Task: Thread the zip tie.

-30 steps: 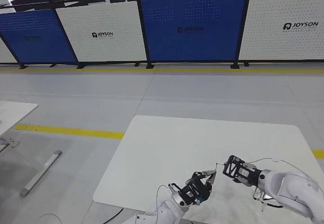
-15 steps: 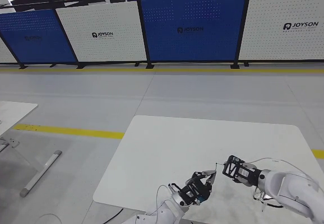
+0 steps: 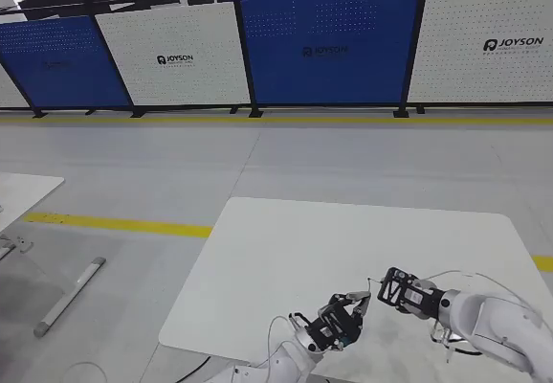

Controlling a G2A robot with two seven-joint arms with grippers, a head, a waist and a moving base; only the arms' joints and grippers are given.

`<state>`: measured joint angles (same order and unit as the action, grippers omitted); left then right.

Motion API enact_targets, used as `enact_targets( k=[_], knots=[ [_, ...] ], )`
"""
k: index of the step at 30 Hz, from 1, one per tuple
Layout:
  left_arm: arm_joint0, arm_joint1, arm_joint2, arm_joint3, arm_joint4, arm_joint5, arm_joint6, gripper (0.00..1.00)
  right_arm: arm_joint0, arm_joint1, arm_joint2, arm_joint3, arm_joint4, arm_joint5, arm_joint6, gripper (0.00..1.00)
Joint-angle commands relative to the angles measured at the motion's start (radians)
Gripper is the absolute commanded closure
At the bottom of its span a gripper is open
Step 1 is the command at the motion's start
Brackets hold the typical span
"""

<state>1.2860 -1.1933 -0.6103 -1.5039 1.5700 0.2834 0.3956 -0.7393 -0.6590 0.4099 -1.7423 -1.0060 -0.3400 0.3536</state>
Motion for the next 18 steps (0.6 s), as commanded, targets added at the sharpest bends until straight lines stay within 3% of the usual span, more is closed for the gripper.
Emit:
enact_targets(
  k=[1, 7, 11, 14, 18],
  knots=[
    [0.001, 0.001, 0.0, -0.003, 0.0, 0.004, -0.001, 1.0, 0.0, 0.002, -0.002, -0.004, -0.008, 0.0, -0.002, 1.0],
    [0.004, 0.004, -0.003, -0.007, 0.0, -0.009, -0.007, 1.0, -0.001, 0.01, -0.002, -0.012, -0.024, 0.0, -0.006, 1.0],
    [0.012, 0.01, -0.019, -0.018, -0.014, -0.082, -0.006, 1.0, -0.004, 0.017, 0.003, -0.017, -0.023, 0.0, -0.009, 1.0],
    [0.02, 0.015, -0.039, -0.028, -0.023, -0.109, -0.001, 1.0, -0.006, 0.021, 0.002, -0.021, -0.026, 0.0, -0.01, 1.0],
    [0.041, 0.022, -0.075, -0.047, -0.038, -0.105, 0.022, 1.0, -0.002, 0.024, -0.012, -0.03, -0.033, 0.0, -0.007, 1.0]
  ],
)
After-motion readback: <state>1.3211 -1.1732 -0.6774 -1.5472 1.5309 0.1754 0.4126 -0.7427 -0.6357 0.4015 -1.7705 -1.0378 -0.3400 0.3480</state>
